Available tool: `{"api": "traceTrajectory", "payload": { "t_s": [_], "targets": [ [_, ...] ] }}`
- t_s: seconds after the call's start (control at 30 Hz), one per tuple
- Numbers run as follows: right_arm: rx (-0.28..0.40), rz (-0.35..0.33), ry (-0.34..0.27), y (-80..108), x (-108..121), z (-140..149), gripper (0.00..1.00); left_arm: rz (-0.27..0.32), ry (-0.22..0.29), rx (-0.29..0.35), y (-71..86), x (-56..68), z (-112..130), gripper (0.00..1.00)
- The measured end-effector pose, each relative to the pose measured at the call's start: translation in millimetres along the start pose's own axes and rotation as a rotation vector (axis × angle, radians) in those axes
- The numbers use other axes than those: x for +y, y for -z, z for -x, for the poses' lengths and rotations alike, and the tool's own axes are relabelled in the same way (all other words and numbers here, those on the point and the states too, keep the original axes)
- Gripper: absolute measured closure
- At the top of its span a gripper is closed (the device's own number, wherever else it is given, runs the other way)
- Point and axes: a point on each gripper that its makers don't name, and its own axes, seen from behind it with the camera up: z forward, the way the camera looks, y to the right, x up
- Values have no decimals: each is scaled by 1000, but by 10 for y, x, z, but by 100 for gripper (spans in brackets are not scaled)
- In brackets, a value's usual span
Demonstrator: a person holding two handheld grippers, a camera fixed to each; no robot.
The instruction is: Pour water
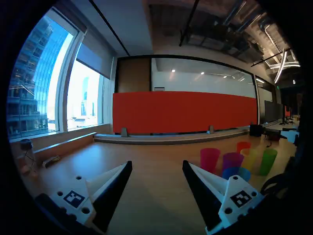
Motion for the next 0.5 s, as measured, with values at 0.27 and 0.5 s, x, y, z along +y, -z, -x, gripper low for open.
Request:
{"api": "traceTrajectory", "payload": {
  "t_s": [0.27, 0.5],
  "targets": [
    [-2, 0, -1, -2, -3, 9, 1, 0, 0, 0, 2, -3, 3, 4],
    [-3, 5, -1, -4, 9, 3, 1, 0, 0, 0, 3, -7, 3, 4]
  ]
}}
